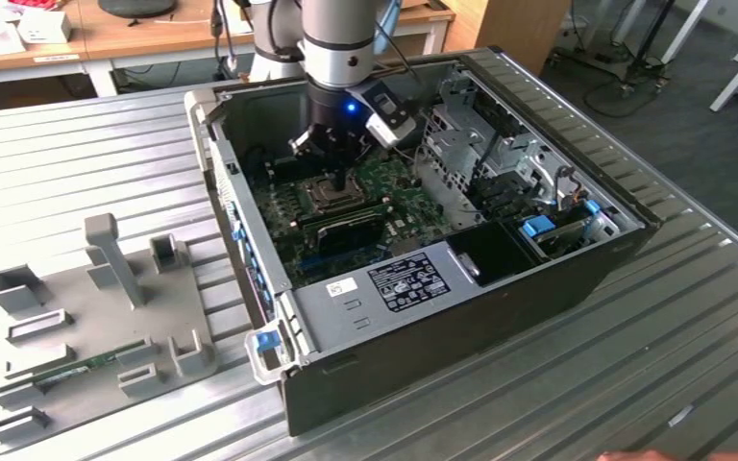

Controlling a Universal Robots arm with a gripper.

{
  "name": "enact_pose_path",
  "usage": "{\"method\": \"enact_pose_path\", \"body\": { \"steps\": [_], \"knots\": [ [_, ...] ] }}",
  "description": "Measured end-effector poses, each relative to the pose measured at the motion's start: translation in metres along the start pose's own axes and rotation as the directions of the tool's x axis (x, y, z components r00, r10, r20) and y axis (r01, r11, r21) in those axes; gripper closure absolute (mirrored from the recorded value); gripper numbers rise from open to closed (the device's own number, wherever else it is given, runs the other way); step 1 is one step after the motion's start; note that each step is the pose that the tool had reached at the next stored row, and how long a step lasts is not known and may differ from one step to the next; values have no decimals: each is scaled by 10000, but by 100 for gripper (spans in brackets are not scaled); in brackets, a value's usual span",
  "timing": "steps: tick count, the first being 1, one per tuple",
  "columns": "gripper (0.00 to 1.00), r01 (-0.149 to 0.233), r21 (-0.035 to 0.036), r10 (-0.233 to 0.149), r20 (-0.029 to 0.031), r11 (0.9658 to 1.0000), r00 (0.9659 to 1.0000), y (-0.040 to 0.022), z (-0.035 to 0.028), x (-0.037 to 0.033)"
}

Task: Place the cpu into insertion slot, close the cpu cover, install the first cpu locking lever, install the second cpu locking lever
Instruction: 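Install the second cpu locking lever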

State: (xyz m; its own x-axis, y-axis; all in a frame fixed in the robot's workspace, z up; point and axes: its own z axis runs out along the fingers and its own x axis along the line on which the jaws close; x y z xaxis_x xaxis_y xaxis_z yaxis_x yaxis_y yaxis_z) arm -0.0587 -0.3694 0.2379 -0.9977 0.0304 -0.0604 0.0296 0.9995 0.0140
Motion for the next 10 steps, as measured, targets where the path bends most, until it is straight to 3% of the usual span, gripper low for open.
{"method": "enact_pose_path", "body": {
  "steps": [10],
  "knots": [
    [90,0,0,0,17,10000,10000,-5,102,120]
  ]
}}
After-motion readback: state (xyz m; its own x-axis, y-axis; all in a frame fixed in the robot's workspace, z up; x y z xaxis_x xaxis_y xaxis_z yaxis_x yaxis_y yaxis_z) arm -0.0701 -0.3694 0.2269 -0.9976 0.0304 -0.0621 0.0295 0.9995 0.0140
